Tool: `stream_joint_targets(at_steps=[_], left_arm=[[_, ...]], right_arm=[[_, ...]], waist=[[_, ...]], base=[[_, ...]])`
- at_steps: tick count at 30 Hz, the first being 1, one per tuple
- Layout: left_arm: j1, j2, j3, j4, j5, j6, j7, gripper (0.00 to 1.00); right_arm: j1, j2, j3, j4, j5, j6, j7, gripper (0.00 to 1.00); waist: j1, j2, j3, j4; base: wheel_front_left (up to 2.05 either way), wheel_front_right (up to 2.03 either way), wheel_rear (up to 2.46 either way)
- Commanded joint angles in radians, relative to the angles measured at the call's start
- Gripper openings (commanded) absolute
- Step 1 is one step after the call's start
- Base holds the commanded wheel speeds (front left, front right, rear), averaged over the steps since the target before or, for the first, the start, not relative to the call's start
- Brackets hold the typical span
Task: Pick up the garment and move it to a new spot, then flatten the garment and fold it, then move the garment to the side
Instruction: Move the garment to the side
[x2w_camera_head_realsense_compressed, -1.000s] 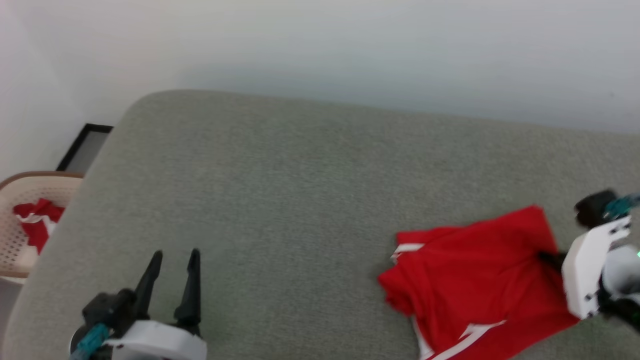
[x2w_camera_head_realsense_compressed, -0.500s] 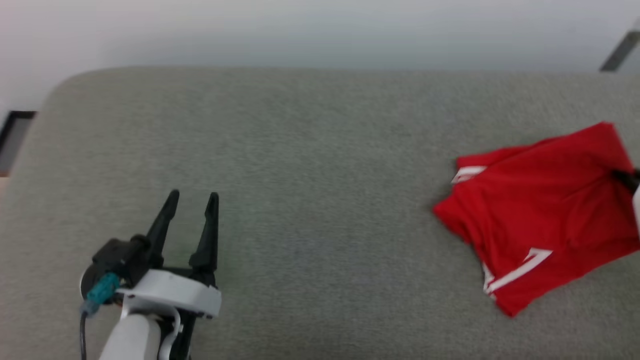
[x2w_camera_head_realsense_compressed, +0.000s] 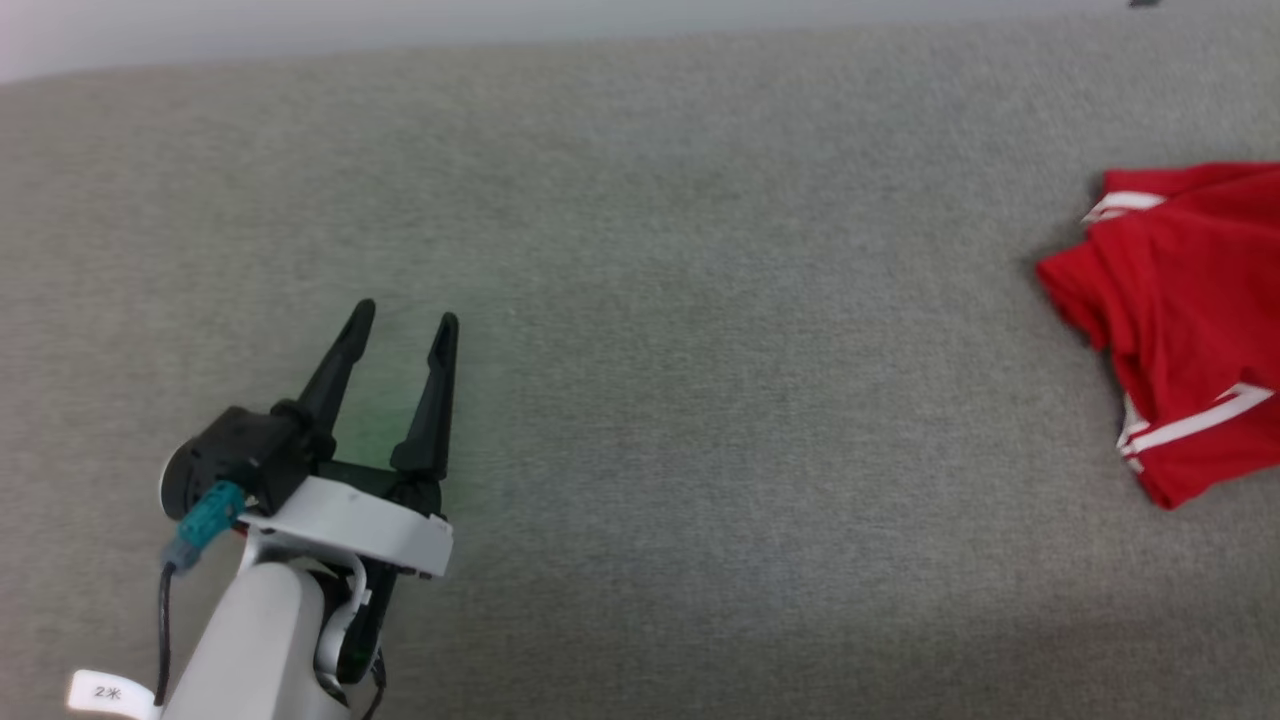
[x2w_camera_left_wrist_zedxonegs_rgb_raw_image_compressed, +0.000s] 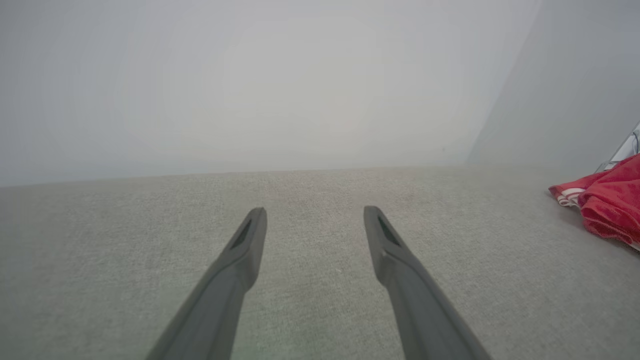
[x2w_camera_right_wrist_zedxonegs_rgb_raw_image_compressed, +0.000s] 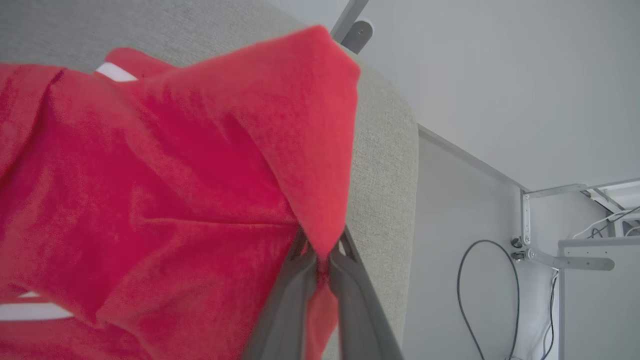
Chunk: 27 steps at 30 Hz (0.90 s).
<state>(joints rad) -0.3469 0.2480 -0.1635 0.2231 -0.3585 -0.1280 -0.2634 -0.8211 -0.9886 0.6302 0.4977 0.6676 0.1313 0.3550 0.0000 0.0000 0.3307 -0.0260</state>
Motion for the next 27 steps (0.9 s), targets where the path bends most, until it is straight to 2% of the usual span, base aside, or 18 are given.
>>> stream_joint_targets(at_steps=[1,12,18,21,27], left_arm=[[-0.012,0.004,-0.004,-0.003,-0.004,-0.003,0.0,1.0],[-0.061,0.043,-0.046,-0.011,-0.01,-0.003,0.0,1.0],[-0.088,0.059,-0.065,-0.013,-0.011,-0.003,0.0,1.0],[-0.1,0.066,-0.075,-0.012,-0.017,-0.003,0.0,1.0],[-0.115,0.072,-0.096,-0.003,-0.022,-0.003,0.001,1.0]], right_arm=[[-0.021,-0.004,0.011,0.009,-0.014,-0.001,-0.01,0.0],[-0.14,-0.027,0.076,0.133,-0.11,-0.001,-0.098,0.0],[-0.201,-0.027,0.095,0.211,-0.215,-0.001,-0.131,0.0],[-0.218,-0.016,0.094,0.252,-0.265,-0.001,-0.141,0.0],[-0.213,0.037,0.058,0.352,-0.283,-0.001,-0.159,0.0]], waist=[[0.0,0.0,0.041,-0.036],[0.0,0.0,0.12,-0.098],[0.0,0.0,0.158,-0.114],[0.0,0.0,0.174,-0.116],[0.0,0.0,0.195,-0.104]], base=[[0.0,0.0,0.0],[0.0,0.0,0.0],[0.0,0.0,0.0],[0.0,0.0,0.0],[0.0,0.0,0.0]])
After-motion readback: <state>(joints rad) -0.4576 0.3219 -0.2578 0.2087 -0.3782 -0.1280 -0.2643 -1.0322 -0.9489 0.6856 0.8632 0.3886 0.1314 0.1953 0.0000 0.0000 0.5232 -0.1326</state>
